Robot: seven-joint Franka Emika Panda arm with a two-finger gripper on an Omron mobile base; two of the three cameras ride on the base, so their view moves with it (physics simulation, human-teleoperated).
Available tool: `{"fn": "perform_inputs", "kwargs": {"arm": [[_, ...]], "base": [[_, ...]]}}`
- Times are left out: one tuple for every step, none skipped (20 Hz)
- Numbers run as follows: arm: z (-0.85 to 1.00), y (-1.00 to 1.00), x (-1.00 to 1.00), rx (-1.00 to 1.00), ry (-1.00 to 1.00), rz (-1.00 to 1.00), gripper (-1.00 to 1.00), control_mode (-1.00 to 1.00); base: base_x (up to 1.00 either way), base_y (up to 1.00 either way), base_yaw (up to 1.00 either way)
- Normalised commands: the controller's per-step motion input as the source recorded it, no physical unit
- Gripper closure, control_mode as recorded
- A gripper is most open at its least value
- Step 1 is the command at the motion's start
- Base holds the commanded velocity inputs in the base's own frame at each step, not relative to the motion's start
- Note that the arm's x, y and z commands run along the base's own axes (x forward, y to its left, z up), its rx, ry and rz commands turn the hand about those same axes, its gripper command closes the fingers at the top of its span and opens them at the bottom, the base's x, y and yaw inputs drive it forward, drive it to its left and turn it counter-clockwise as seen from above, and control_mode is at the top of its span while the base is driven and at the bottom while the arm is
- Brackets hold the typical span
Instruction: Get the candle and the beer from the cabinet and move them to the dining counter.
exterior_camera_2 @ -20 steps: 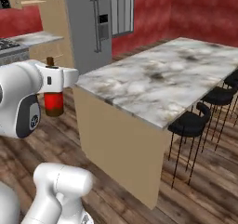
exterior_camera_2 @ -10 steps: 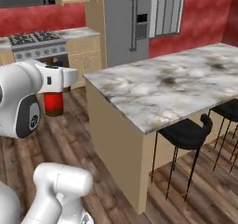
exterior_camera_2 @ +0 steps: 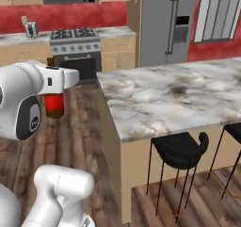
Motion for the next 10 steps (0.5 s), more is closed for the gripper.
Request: {"fn": "perform_inputs", "kwargs": {"arm": [[0.00, 0.00, 0.00, 0.00, 0.00, 0.00, 1.00, 1.00], [0.00, 0.00, 0.00, 0.00, 0.00, 0.00, 1.00, 1.00], [0.00, 0.00, 0.00, 0.00, 0.00, 0.00, 1.00, 1.00], [0.00, 0.00, 0.00, 0.00, 0.00, 0.00, 1.00, 1.00], [0.00, 0.00, 0.00, 0.00, 0.00, 0.00, 1.00, 1.00], [0.00, 0.00, 0.00, 0.00, 0.00, 0.00, 1.00, 1.00], [0.00, 0.00, 0.00, 0.00, 0.00, 0.00, 1.00, 1.00], [0.00, 0.00, 0.00, 0.00, 0.00, 0.00, 1.00, 1.00], [0.00, 0.00, 0.00, 0.00, 0.00, 0.00, 1.00, 1.00], [0.00, 0.00, 0.00, 0.00, 0.00, 0.00, 1.00, 1.00]], "base": [[0.00, -1.00, 0.50], [0.00, -1.00, 0.50], [0.00, -1.00, 0.51], [0.00, -1.00, 0.52], [0.00, -1.00, 0.53], [0.00, -1.00, 0.53], [0.00, -1.00, 0.53], [0.00, -1.00, 0.53], [0.00, -1.00, 0.51], [0.00, -1.00, 0.48]]}}
